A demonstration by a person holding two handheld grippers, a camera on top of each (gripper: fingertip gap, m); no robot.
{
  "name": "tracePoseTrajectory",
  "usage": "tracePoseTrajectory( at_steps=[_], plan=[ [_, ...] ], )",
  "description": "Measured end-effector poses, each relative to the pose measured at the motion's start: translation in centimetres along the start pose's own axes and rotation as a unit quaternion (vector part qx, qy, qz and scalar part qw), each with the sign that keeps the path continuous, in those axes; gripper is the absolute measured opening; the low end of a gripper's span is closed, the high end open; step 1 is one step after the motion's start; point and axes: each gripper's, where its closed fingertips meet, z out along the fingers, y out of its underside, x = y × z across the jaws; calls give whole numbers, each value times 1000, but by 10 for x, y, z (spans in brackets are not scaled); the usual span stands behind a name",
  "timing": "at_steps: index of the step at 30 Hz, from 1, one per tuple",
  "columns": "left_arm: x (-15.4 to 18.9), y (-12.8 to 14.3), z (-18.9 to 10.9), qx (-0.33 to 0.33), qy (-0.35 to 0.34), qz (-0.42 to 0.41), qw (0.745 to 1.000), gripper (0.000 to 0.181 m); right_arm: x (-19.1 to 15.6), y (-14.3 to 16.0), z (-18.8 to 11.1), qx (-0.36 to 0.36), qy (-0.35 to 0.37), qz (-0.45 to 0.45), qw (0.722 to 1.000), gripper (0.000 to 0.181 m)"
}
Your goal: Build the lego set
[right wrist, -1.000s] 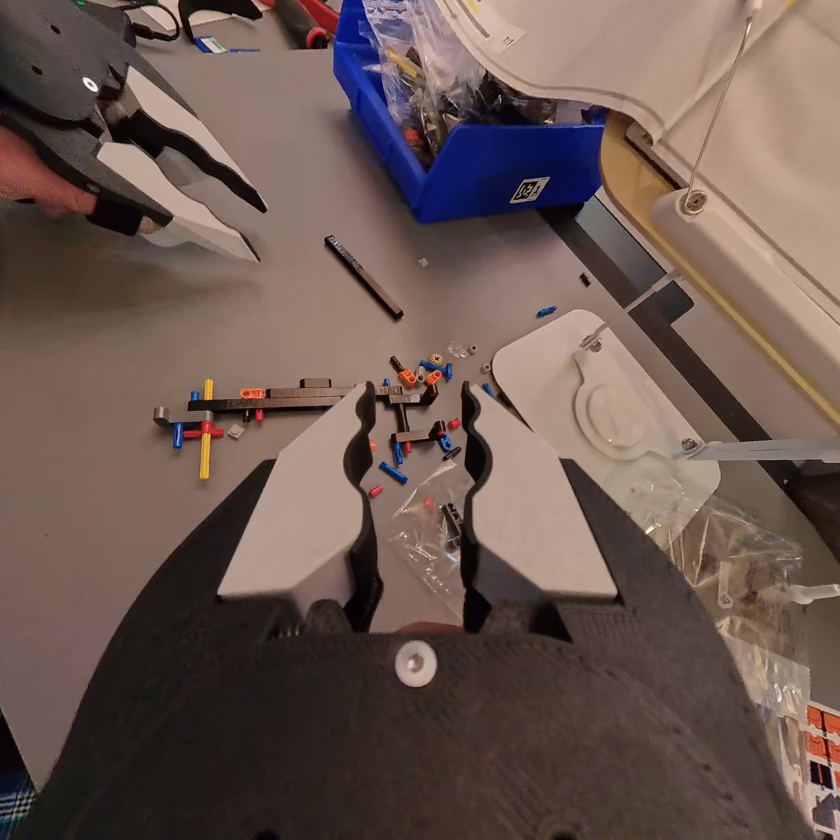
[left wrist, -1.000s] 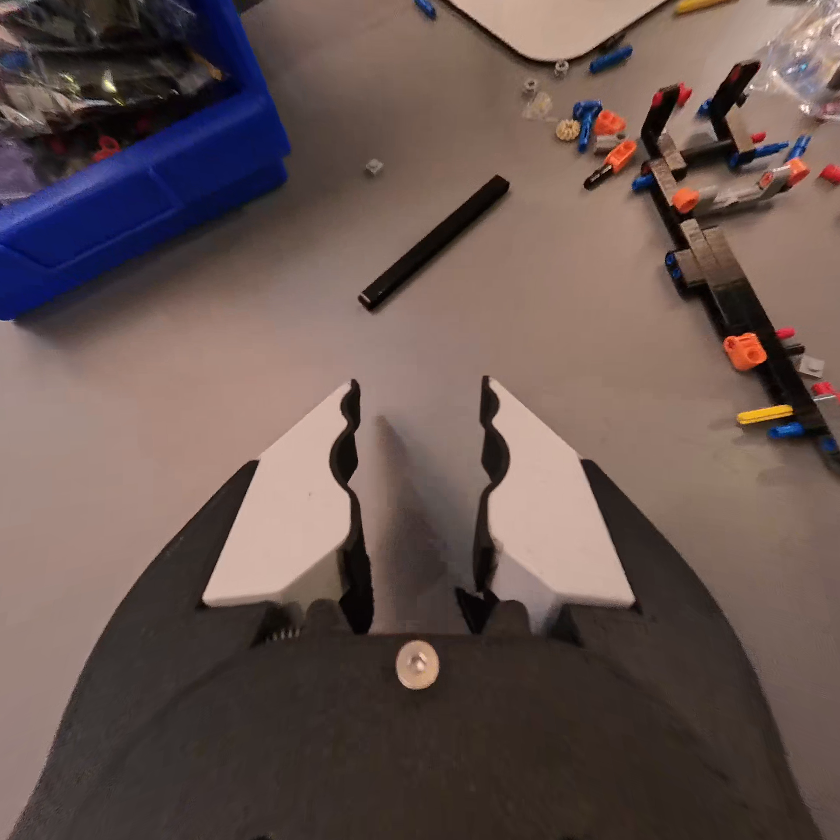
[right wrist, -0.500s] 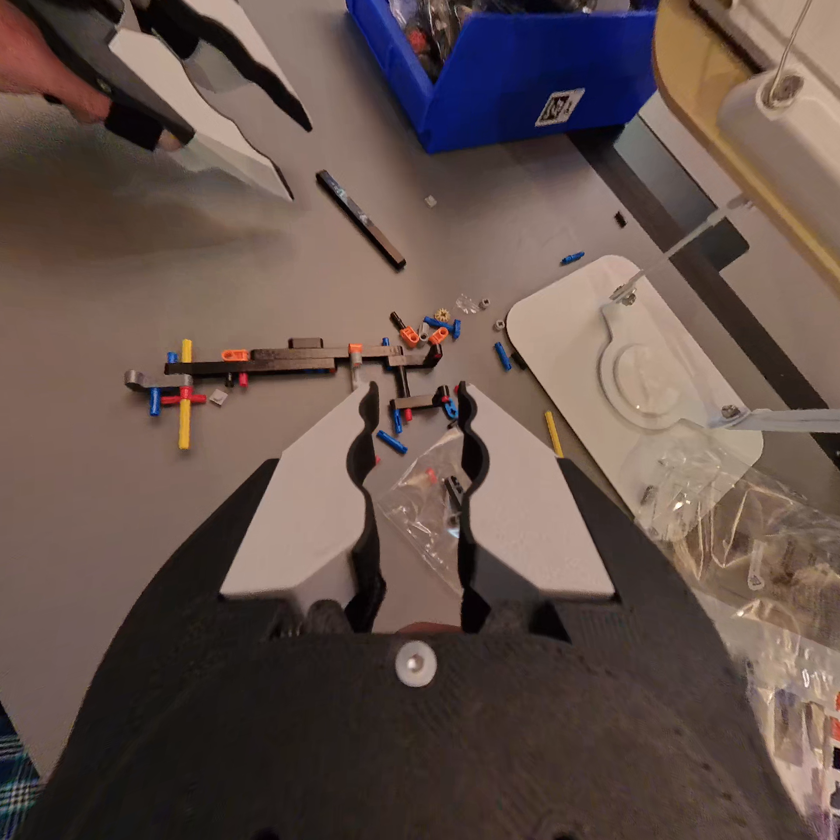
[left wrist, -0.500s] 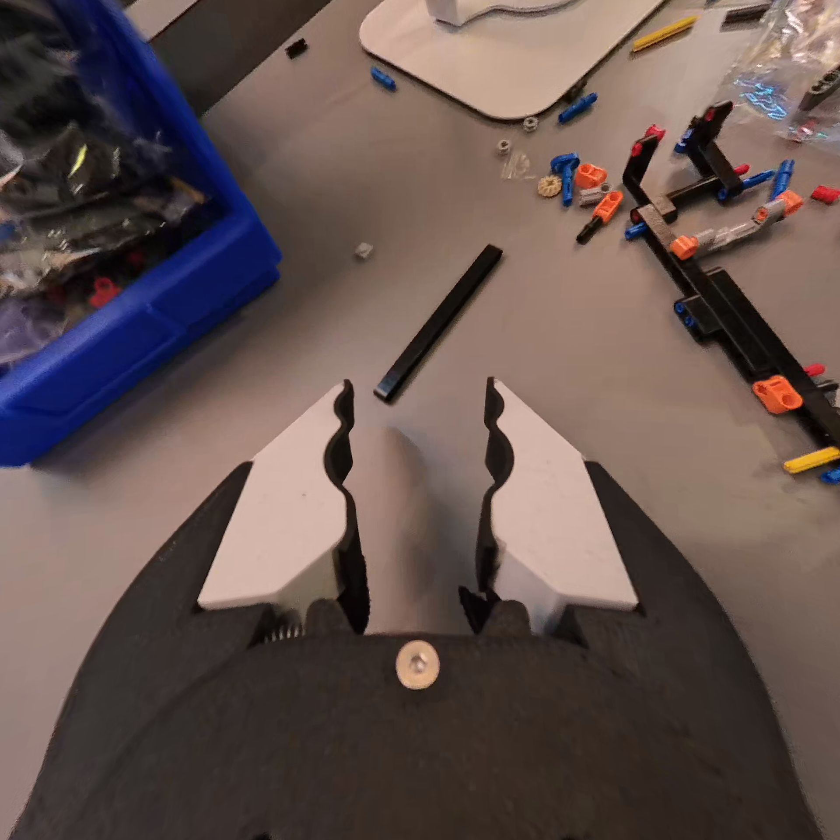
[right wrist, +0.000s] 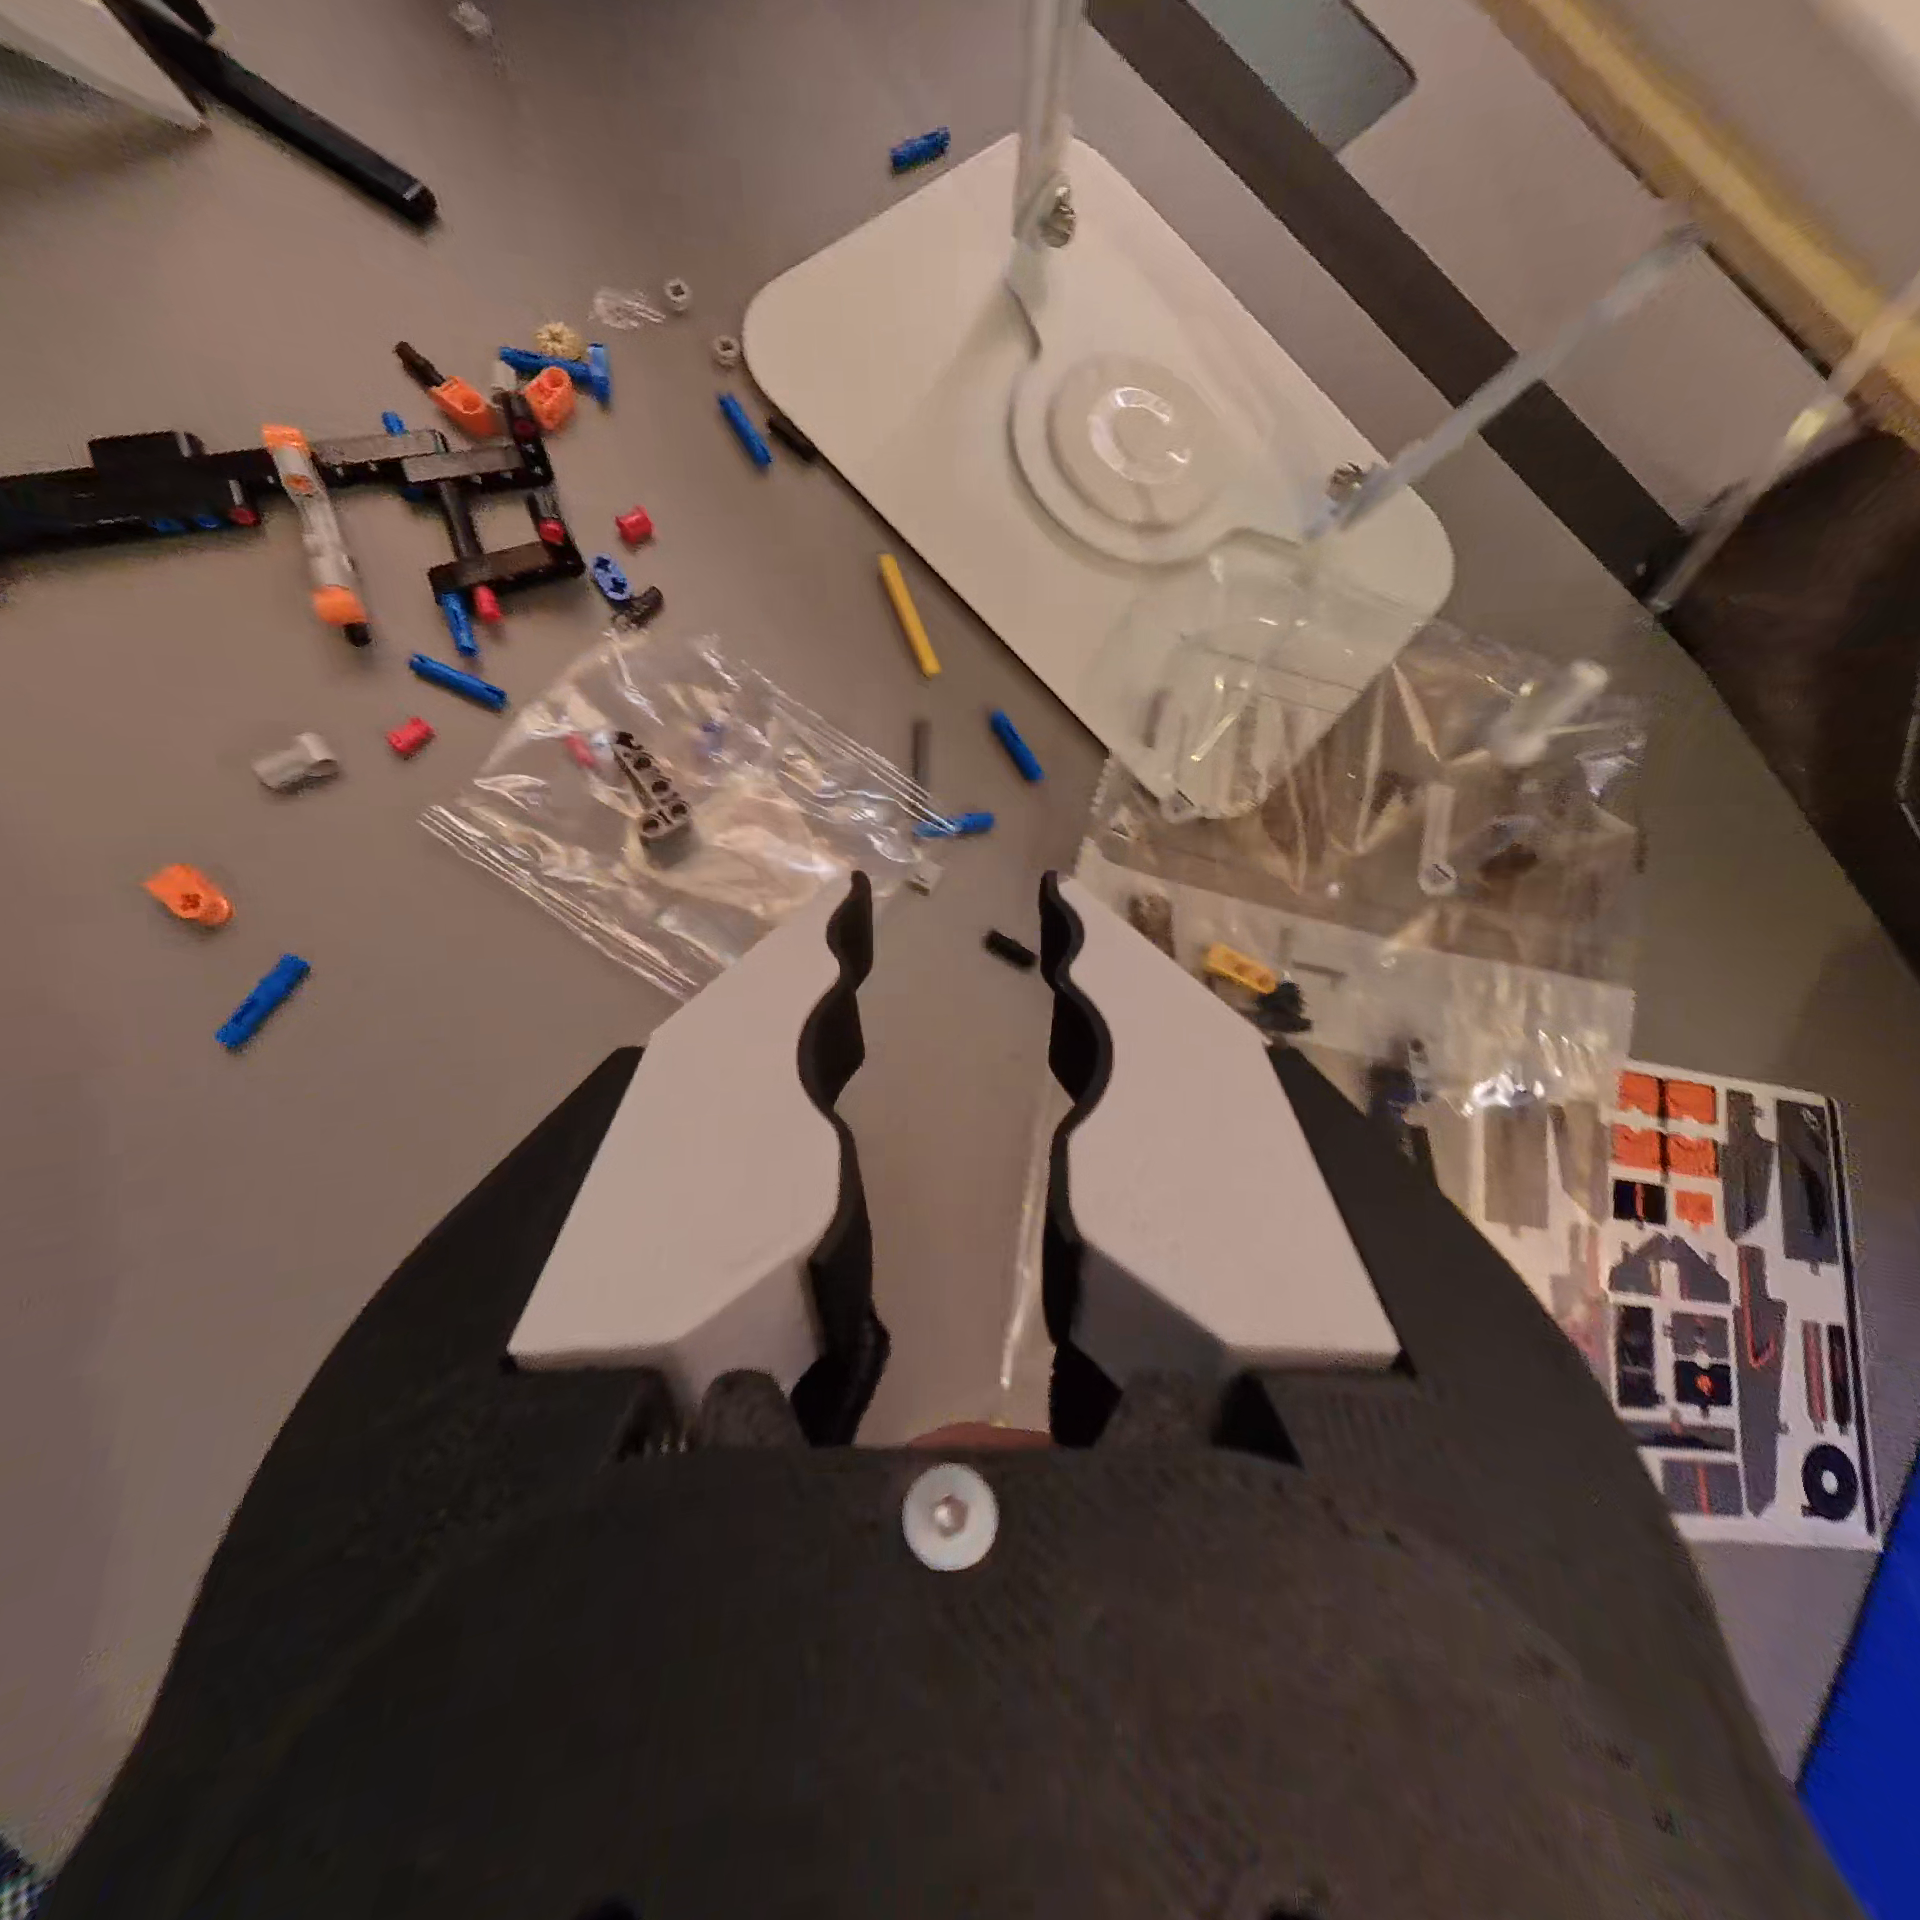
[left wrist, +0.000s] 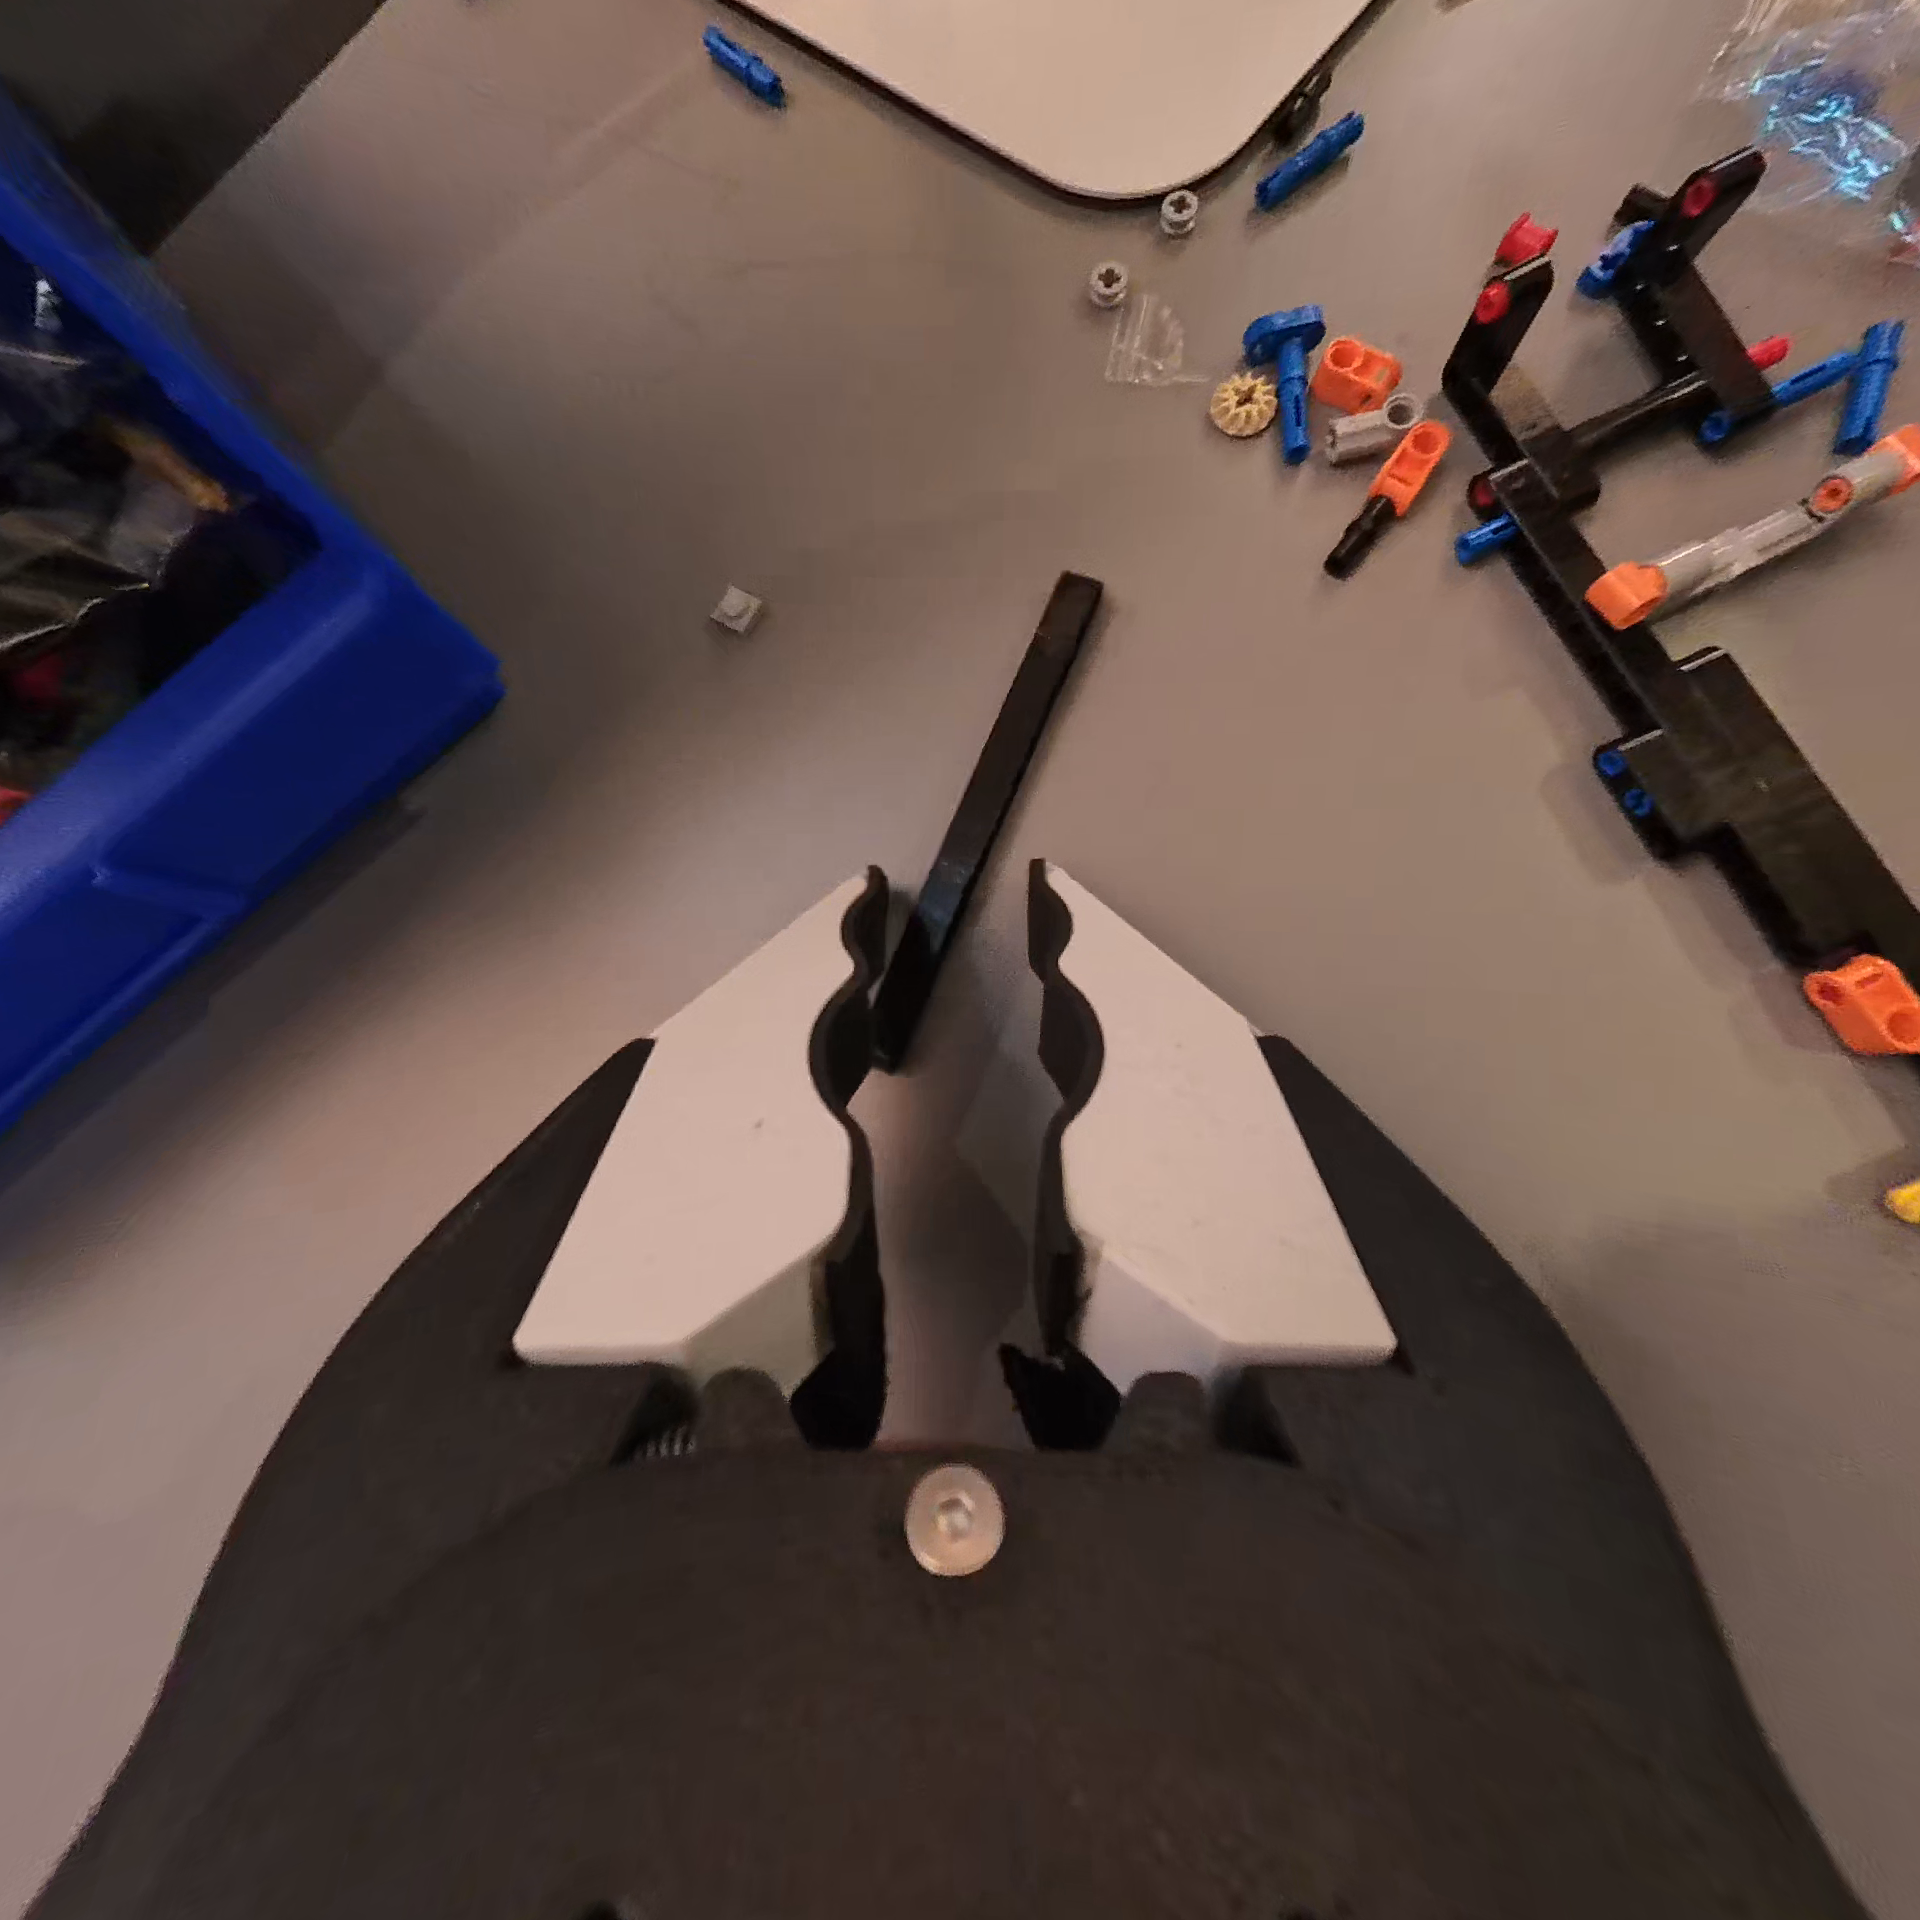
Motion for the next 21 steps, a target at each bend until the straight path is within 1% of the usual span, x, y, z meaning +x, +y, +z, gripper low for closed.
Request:
tracePoseTrajectory(
  at_steps=[3,6,8,11,15,17,19,21],
  plan=[
    [2,-3,-4,13,-3,-9,1000,41,25,17,-18,-2,9,19,1000,29],
    [5,-5,-11,29,0,-22,999,46,41,41,-31,-23,6,24,999,30],
    [9,-8,-15,35,5,-26,999,48,38,49,-30,-32,-8,17,999,31],
    [17,-14,-18,34,3,-12,999,48,12,41,-11,-30,-43,-16,999,29],
    [17,-15,-15,32,-12,-4,999,49,-15,19,33,-31,-66,-35,997,25],
    [14,-15,-13,35,-14,-8,999,48,-20,10,52,-33,-70,-42,996,25],
    [9,-19,-14,48,-25,-7,999,46,-24,1,63,-31,-75,-50,995,24],
    [5,-22,-12,57,-30,-4,998,45,-27,-10,65,-19,-75,-52,996,24]
  ],
)
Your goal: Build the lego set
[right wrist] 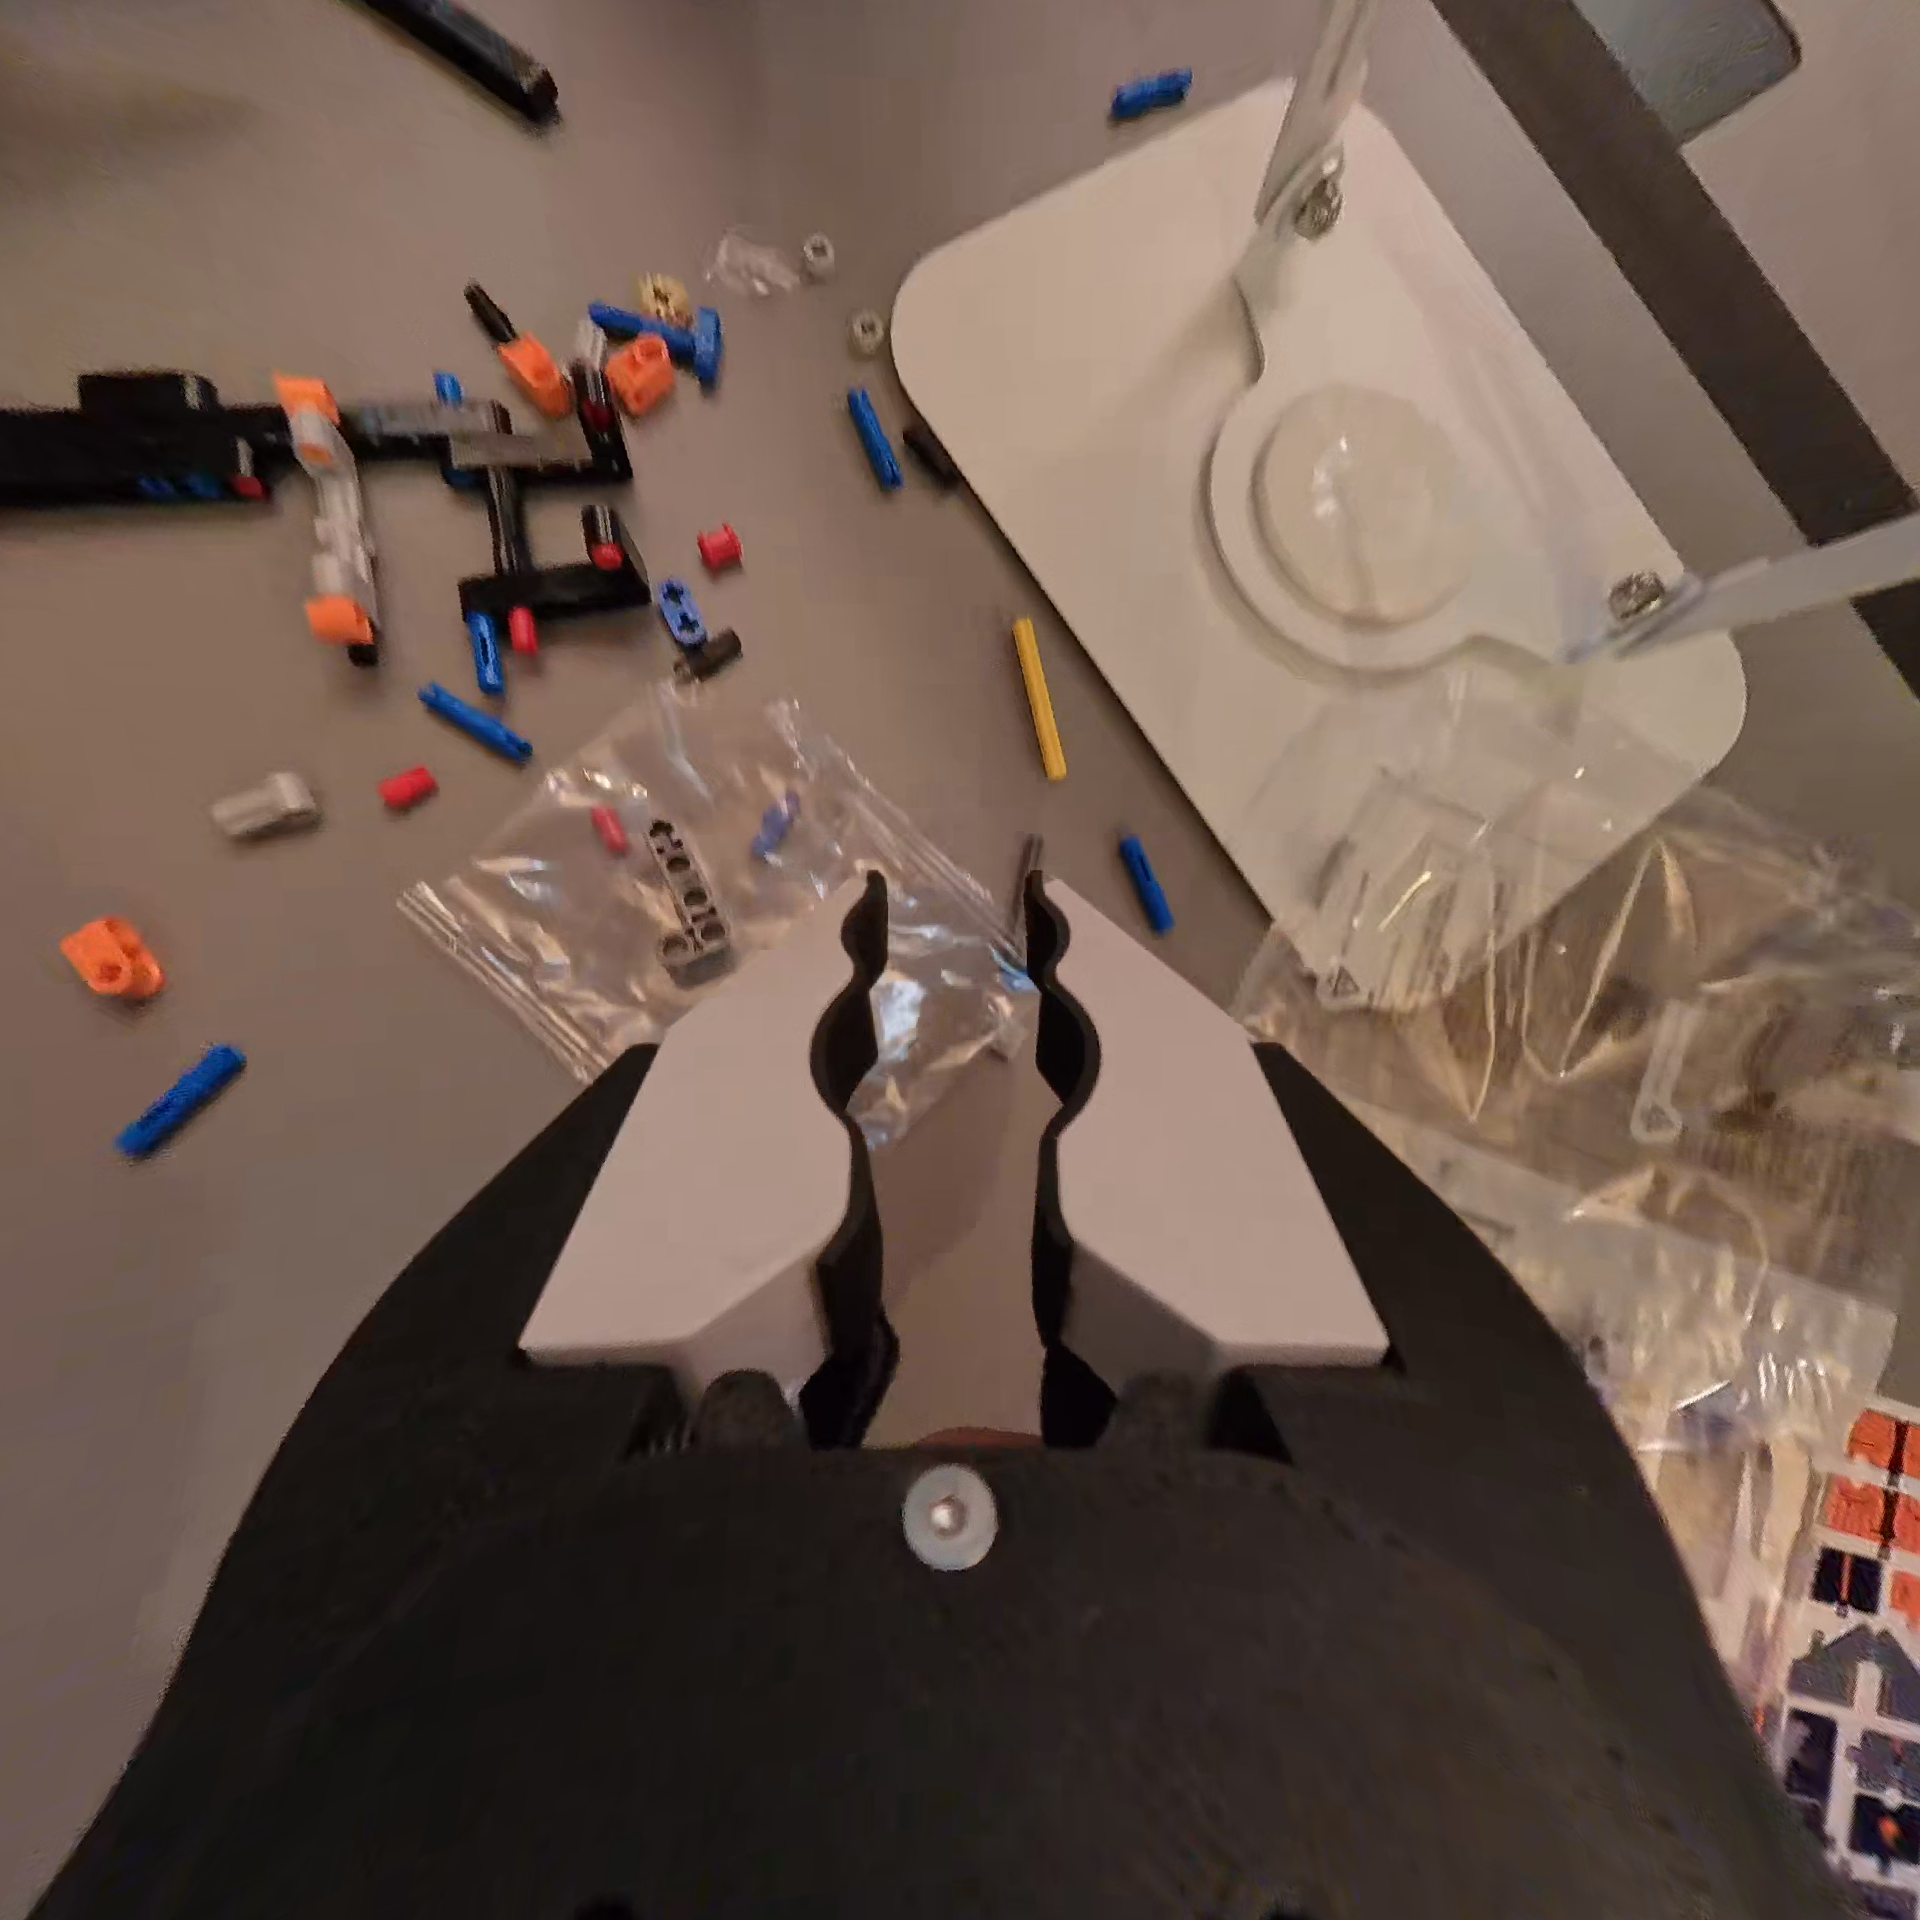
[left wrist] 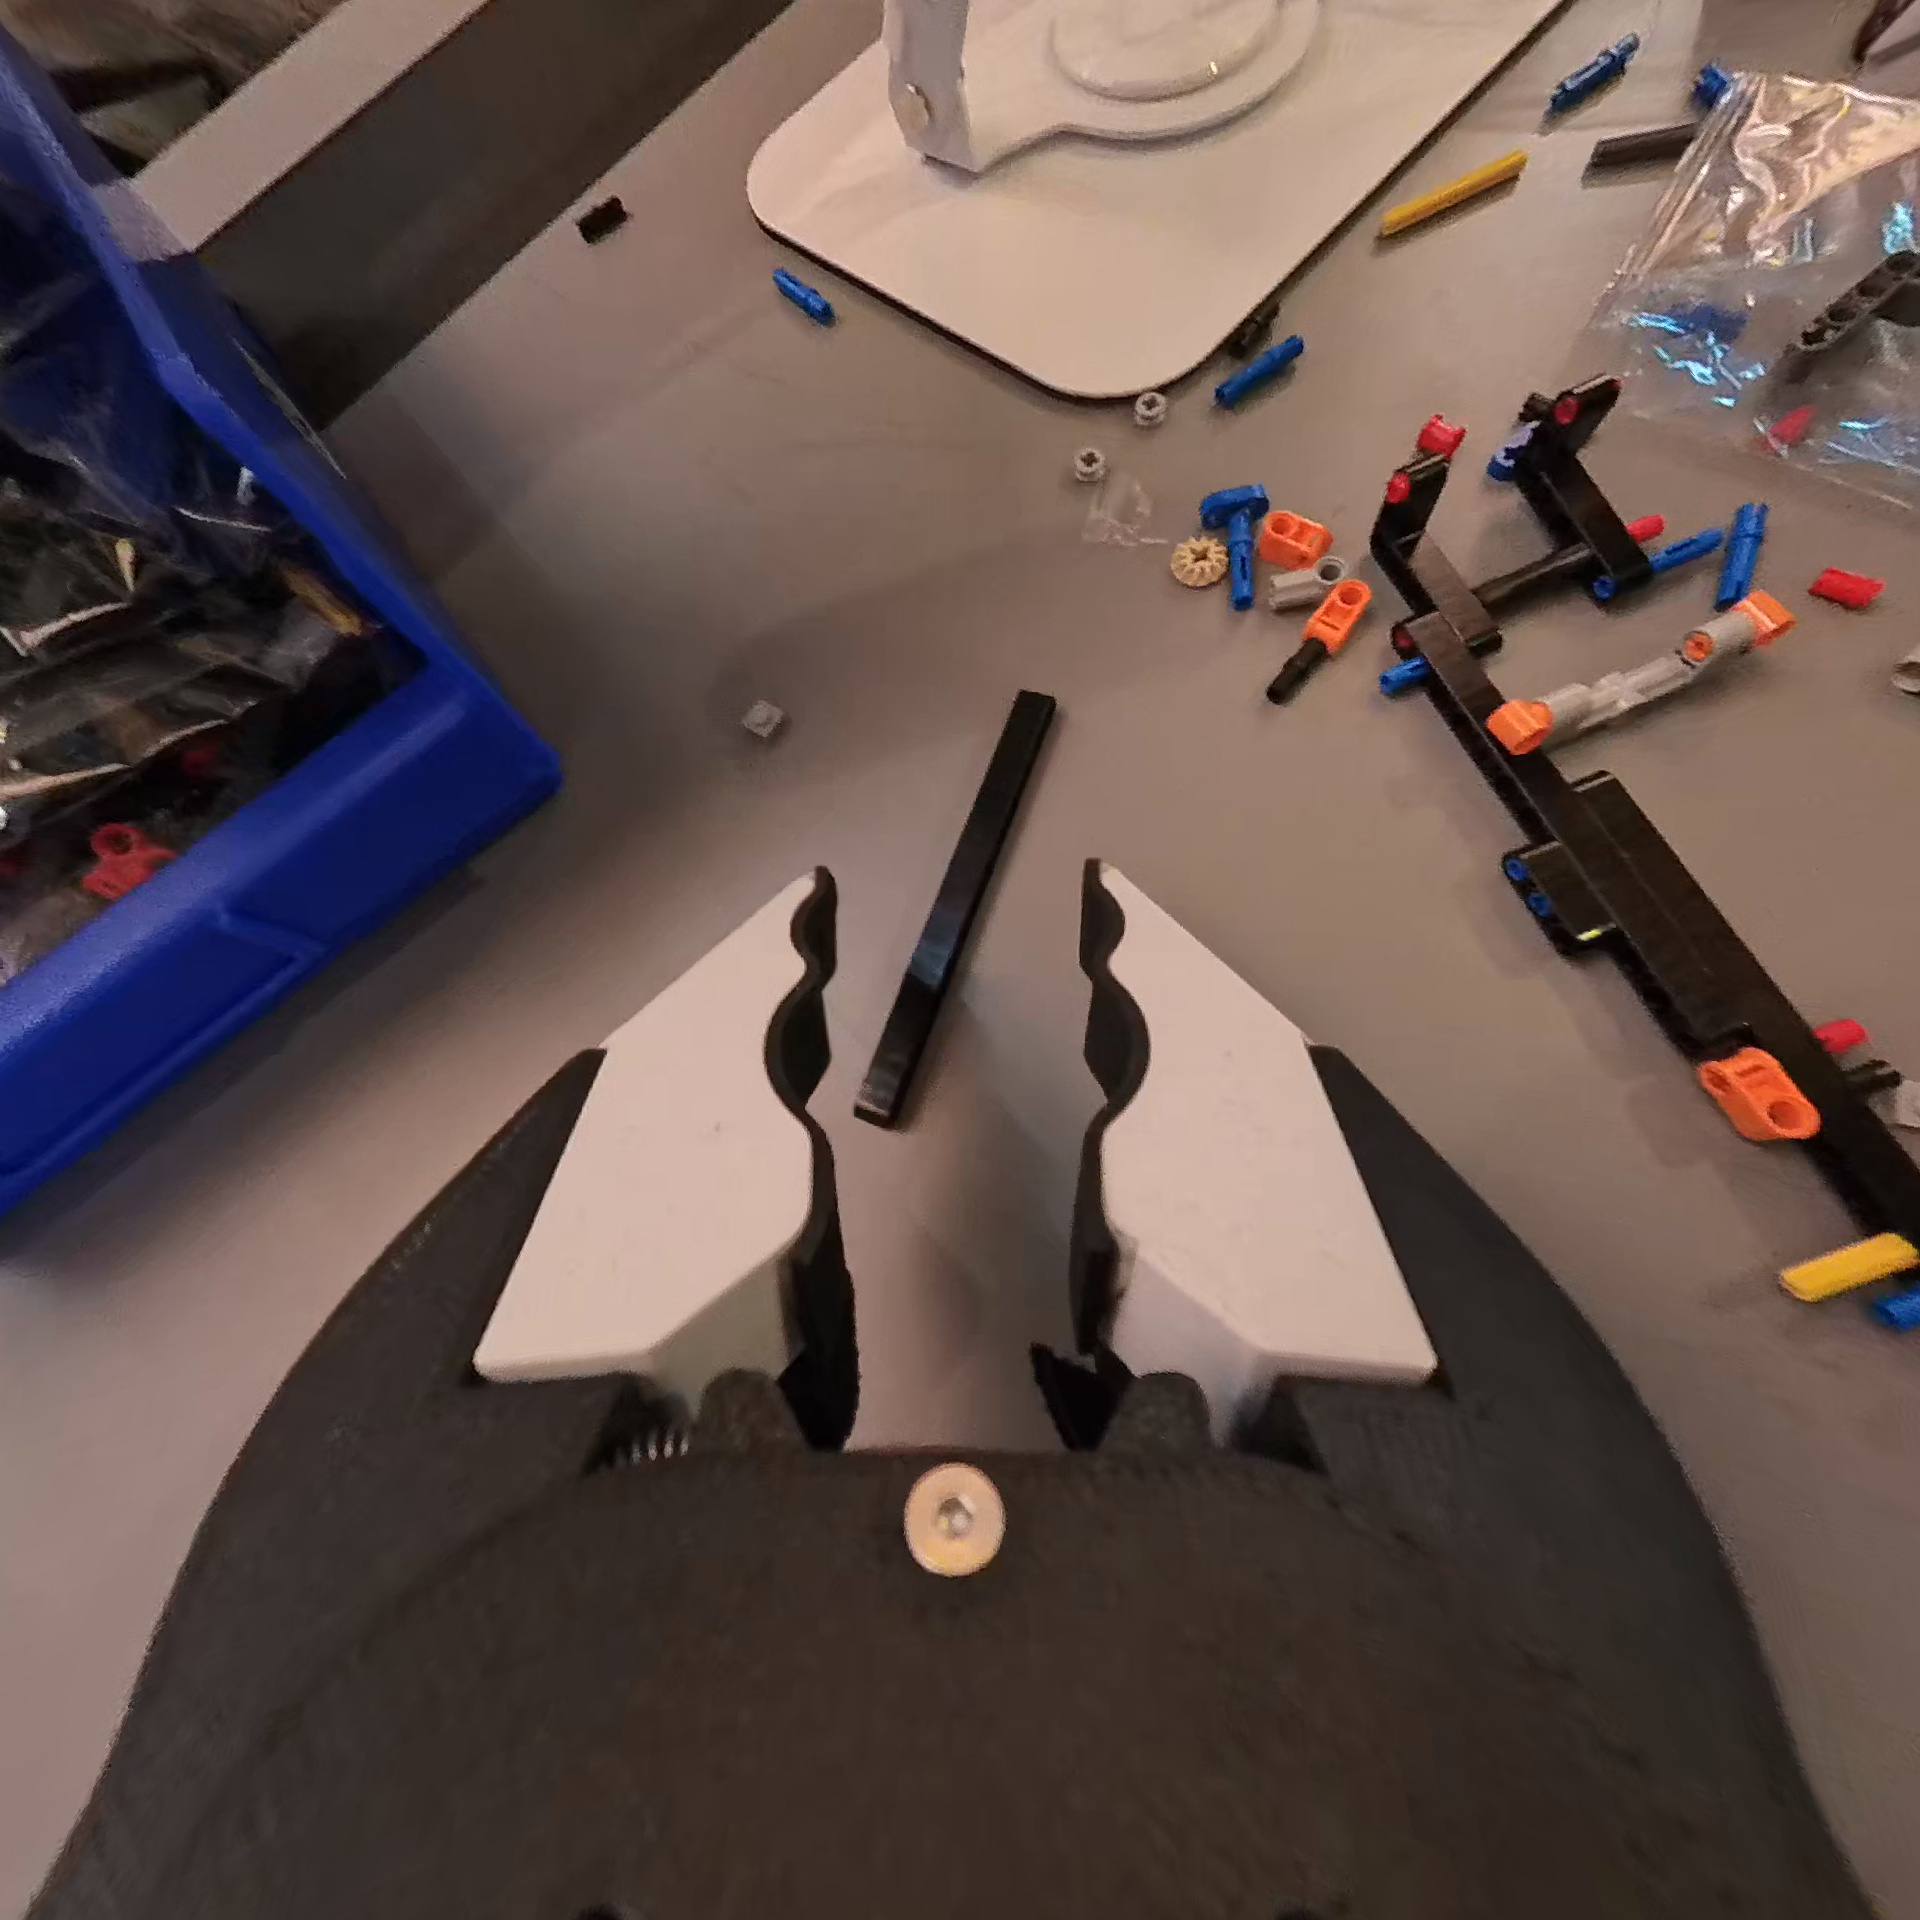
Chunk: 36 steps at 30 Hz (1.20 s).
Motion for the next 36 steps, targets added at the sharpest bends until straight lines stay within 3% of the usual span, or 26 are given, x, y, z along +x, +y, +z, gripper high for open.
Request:
tracePoseTrajectory(
  at_steps=[13,36],
  plan=[
    [-6,-15,15,49,0,6,999,40,12,-2,-7,8,22,30,999,24],
    [-9,-15,12,64,14,-6,998,33,15,15,29,-58,-9,68,996,22]
  ],
)
